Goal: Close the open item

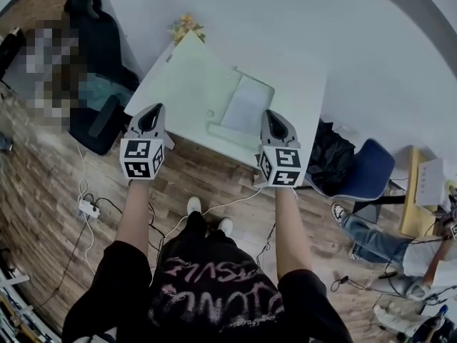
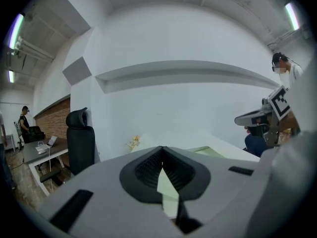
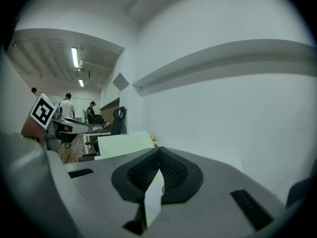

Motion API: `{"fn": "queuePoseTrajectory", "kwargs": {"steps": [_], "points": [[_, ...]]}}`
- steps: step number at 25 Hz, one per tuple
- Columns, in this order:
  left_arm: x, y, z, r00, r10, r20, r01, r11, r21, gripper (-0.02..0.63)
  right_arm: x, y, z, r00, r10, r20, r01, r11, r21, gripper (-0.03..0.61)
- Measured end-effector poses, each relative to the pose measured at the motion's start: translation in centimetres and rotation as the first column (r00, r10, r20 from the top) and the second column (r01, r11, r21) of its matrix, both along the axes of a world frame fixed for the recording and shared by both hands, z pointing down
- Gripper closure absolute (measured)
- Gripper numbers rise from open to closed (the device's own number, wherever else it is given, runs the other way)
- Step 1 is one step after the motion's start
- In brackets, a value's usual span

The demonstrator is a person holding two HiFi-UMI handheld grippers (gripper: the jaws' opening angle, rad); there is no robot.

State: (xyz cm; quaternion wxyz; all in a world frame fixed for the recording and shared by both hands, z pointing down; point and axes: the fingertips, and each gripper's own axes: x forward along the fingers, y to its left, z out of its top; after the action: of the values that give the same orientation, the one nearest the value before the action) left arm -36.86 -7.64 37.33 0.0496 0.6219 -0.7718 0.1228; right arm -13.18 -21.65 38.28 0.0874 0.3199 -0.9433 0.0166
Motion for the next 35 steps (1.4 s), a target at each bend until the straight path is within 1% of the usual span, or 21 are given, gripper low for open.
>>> {"fn": "queuePoseTrajectory", "kwargs": {"steps": [8, 11, 17, 24, 27, 28, 31, 33, 35], "points": [[-4.1, -2.4, 0.6, 0.997, 0.075, -0.027, -0.075, 0.997, 0.012, 0.612, -4.8, -0.3, 0.0, 0.999, 0.036, -0.040, -0.036, 0.999, 0.006, 0.569], [-5.3, -2.5, 1.2, 0.996, 0.080, -0.041, -0.080, 0.997, 0.011, 0.612, -5.8, -0.1, 0.2, 0.998, 0.045, -0.051, -0.045, 0.999, 0.002, 0.569], [-8.3, -2.2, 2.6, 0.998, 0.015, -0.067, -0.015, 1.000, -0.004, 0.612, -8.3, -0.4, 2.0, 0.997, 0.017, -0.075, -0.019, 1.000, -0.022, 0.569], [-10.4, -0.7, 3.8, 0.993, -0.068, -0.095, 0.068, 0.998, -0.007, 0.612, -12.0, -0.3, 3.3, 0.993, -0.079, -0.092, 0.077, 0.997, -0.032, 0.569], [-10.9, -0.2, 3.9, 0.991, -0.078, -0.110, 0.079, 0.997, 0.001, 0.611, -13.5, -0.3, 3.6, 0.990, -0.110, -0.091, 0.107, 0.994, -0.037, 0.569], [-11.1, -0.1, 3.9, 0.990, -0.076, -0.117, 0.077, 0.997, 0.005, 0.605, -14.0, -0.2, 3.7, 0.989, -0.119, -0.092, 0.116, 0.993, -0.037, 0.569], [-11.3, 0.2, 4.2, 0.989, -0.068, -0.128, 0.071, 0.997, 0.015, 0.561, -15.2, 0.2, 4.2, 0.985, -0.140, -0.101, 0.137, 0.990, -0.040, 0.569], [-11.3, 0.1, 4.8, 0.988, -0.060, -0.142, 0.063, 0.998, 0.013, 0.519, -15.5, 0.3, 4.8, 0.984, -0.144, -0.108, 0.140, 0.989, -0.048, 0.569], [-11.2, -0.3, 5.1, 0.987, -0.040, -0.155, 0.043, 0.999, 0.016, 0.498, -15.6, 0.2, 5.2, 0.983, -0.142, -0.116, 0.137, 0.989, -0.054, 0.569]]}}
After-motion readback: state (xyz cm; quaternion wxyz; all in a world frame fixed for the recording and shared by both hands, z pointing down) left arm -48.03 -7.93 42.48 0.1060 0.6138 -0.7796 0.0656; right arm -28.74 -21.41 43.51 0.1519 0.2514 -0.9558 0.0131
